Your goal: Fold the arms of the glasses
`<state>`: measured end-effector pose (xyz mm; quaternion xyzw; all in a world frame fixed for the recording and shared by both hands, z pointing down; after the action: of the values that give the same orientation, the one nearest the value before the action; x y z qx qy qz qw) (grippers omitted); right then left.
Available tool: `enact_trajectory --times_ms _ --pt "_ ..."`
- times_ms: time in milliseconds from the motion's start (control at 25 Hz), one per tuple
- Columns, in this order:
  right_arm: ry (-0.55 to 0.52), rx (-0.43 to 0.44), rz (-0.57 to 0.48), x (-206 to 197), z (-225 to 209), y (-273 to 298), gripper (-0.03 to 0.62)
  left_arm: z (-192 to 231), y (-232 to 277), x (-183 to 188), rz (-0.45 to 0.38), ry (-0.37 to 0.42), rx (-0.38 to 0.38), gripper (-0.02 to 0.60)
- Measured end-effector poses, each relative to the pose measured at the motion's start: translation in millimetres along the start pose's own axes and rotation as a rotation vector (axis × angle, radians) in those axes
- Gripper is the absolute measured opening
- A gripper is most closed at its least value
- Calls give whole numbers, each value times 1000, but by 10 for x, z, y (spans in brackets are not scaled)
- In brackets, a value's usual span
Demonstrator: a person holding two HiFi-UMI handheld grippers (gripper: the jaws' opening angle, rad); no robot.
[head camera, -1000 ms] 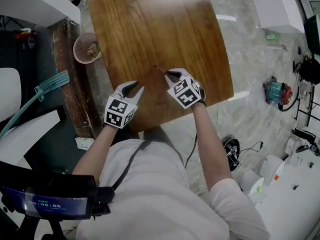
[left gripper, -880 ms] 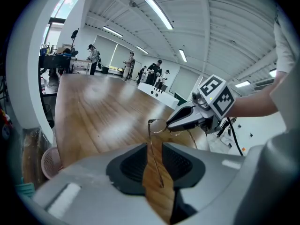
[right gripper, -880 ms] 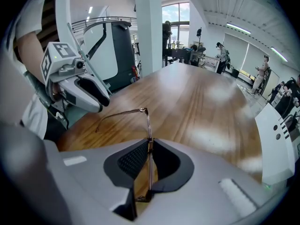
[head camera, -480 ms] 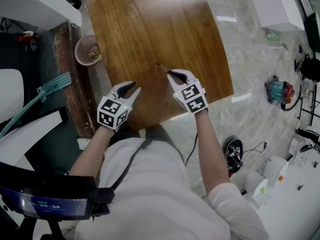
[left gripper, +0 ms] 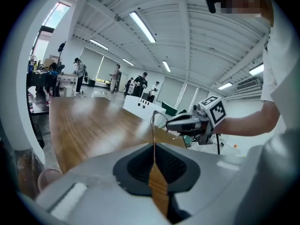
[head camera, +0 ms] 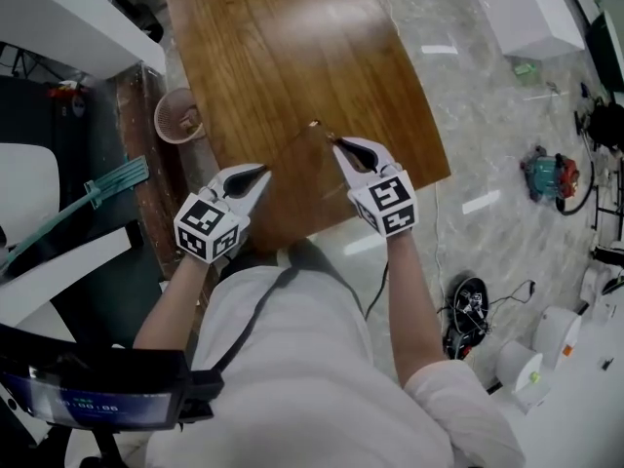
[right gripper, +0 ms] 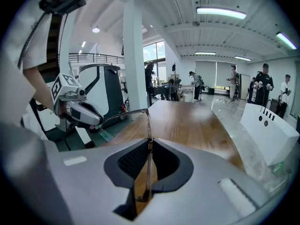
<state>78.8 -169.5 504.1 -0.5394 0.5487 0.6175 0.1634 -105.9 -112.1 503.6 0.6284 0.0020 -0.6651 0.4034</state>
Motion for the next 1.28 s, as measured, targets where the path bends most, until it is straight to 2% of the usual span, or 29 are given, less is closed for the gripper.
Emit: enact_trajectory --times_ms 40,240,680,840,1040,1280 --pt "-7 -5 -15 25 39 -64 35 -51 -47 56 -15 5 -6 5" --pt "-20 -34 -96 121 198 -353 35 -291 -174 183 -26 37 -63 5" --pt "78 -20 -260 191 413 -652 35 -913 -158 269 -12 90 -193 5" --pt "80 -12 -297 255 485 -723 34 -1132 -127 323 4 135 -241 5" --pt "62 26 -321 337 641 -784 34 -1349 -118 385 34 211 -262 5" --pt "58 68 -339 403 827 -692 34 -1415 -68 420 58 232 -267 5"
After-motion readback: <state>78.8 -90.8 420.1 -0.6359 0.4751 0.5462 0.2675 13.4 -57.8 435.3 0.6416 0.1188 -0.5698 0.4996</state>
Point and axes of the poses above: the fingertips, and each gripper's own axes: y forward along the fingers, z to its left, x out of its top, the point moved 5 cm from there along -y, backward along the fingers, and after that the axes turned 14 degrees about x, right-handed, at the moved point
